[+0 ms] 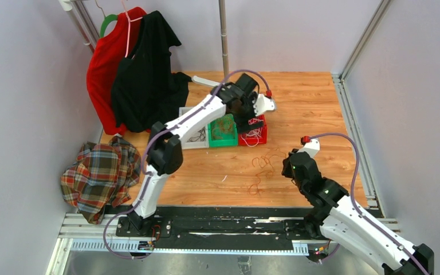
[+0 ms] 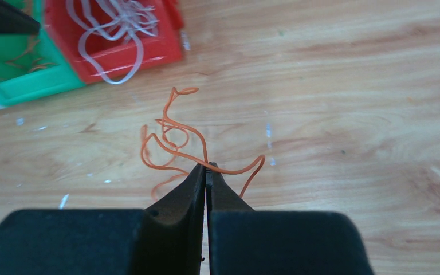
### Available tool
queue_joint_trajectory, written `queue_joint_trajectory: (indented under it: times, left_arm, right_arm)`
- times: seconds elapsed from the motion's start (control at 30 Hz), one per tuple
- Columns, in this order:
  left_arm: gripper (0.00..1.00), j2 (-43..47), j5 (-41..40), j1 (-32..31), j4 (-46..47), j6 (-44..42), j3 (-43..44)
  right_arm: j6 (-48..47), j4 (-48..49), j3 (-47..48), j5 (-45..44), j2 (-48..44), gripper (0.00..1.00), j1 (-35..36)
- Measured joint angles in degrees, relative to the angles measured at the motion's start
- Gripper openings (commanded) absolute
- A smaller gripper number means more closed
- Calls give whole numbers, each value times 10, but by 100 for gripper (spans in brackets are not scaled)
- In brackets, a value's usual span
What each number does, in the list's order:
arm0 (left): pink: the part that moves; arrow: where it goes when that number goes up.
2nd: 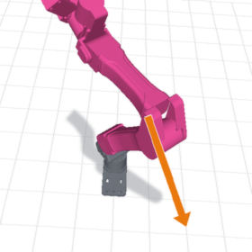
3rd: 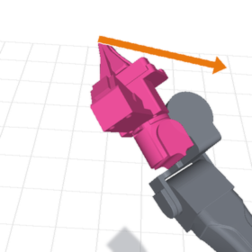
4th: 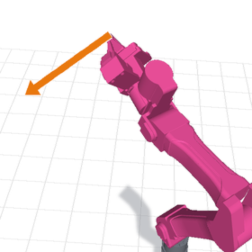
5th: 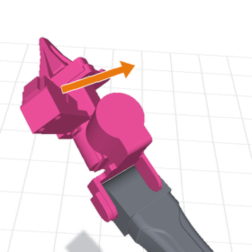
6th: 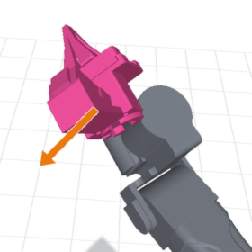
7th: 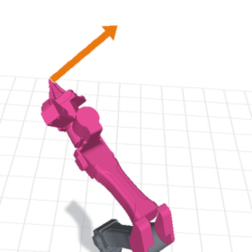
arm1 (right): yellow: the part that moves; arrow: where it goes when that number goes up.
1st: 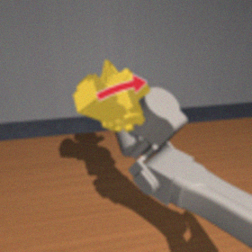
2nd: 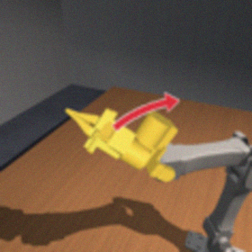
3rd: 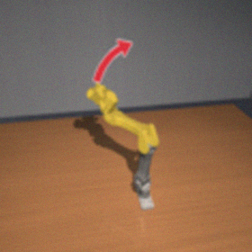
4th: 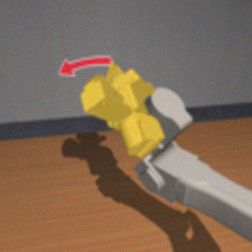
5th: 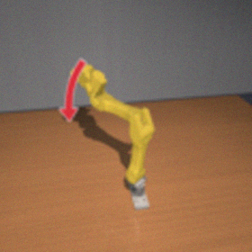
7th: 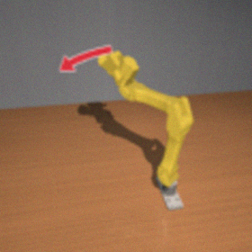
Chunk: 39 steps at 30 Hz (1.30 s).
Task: Untangle the cables
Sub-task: Pick up the cable at the center of the board, then place the cable in the bin.
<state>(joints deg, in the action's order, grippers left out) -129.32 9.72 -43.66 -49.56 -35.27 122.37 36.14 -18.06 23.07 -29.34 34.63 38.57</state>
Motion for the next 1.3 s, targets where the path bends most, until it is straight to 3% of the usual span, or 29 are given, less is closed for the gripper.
queue_joint_trajectory:
  times: [0.2, 0.53, 0.73, 0.9, 1.1, 1.3]
  left_arm:
    - [98, 144, 88, 49, -60, 1, -8]
    - [98, 353, 122, 154, -142, 55, -34]
    - [98, 399, 106, 288, -164, 108, -74]
    - [98, 416, 104, 355, -189, 121, -117]
    - [98, 447, 111, 372, -206, 118, -184]
    - [98, 477, 127, 379, -211, 106, -226]
  right_arm:
    - [-47, -16, 81, 103, -3, 1, 0]
    - [-103, -52, 379, 266, 124, 1, 0]
    - [-134, -70, 538, 298, 235, 1, 0]
    - [-159, -72, 640, 299, 312, 1, 0]
    - [-176, -61, 728, 309, 400, 1, 0]
    - [-185, -43, 747, 308, 466, 1, 0]
